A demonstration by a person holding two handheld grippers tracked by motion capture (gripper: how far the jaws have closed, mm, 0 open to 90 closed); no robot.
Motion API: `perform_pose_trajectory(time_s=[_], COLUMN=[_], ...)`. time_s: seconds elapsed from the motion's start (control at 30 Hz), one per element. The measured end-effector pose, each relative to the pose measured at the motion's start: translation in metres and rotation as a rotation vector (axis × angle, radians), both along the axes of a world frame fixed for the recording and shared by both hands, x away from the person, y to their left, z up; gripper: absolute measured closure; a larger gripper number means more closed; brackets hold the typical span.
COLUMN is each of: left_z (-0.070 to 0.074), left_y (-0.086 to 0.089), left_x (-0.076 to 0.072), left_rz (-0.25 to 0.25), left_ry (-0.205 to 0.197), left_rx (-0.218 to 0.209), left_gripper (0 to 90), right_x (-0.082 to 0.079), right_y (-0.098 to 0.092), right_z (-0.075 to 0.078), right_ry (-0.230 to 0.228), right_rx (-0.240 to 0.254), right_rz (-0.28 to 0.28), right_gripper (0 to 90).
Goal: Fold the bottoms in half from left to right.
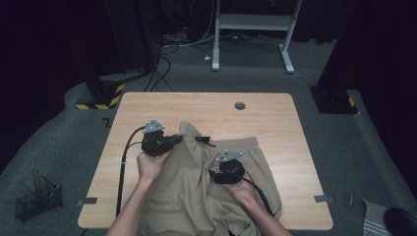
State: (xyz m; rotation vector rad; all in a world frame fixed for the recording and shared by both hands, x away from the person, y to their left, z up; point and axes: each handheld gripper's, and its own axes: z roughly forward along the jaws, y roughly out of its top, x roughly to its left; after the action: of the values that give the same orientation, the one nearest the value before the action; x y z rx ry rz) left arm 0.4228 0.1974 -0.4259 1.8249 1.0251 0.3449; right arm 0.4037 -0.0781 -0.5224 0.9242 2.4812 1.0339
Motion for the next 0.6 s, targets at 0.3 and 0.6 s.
perform_pose_trajectory(time_s=[0.3, 0.6], left_z=[0.015, 0.015], left_y=[-0.004, -0.009], left_x=[0.027, 0.031], left_rz=[0.003, 0.003], left_ry=[0.007, 0.017], left_rx=[-0.047, -0.024], left_gripper=[87.5, 87.5], right_x=[0.022, 0.004], right_y=[0.041, 0.033], right_z=[-0.002, 0.016], right_ry=[-0.010, -0.054], right_rx=[0.012, 0.006], right_rz=[-0.032, 0.014], right_gripper=[36.5, 41.7])
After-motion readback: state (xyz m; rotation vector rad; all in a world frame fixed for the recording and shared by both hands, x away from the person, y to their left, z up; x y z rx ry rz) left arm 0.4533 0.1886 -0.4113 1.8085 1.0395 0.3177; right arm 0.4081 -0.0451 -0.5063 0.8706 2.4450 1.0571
